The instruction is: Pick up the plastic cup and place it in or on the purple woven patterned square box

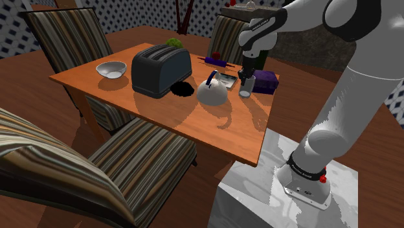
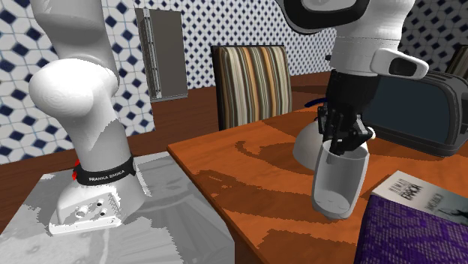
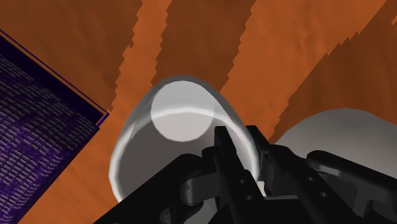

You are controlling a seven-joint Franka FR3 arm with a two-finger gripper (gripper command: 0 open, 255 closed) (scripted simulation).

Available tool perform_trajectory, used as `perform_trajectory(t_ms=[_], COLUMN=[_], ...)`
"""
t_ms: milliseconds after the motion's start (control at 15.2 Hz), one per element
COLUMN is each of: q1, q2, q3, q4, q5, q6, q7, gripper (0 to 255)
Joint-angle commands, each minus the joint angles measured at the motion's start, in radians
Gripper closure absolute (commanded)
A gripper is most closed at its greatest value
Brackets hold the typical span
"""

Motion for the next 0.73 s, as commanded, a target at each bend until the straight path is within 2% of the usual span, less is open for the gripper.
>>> perform_trajectory(t_ms=[0, 660], q1=[0.001, 0.005], q2=[-0.007, -0.069], q3=[0.000, 0.000], q4=[0.005, 0.079], q5=[-0.004, -0.039], q6=[-0.013, -0.141], q7=[0.003, 0.031], gripper=[255, 255])
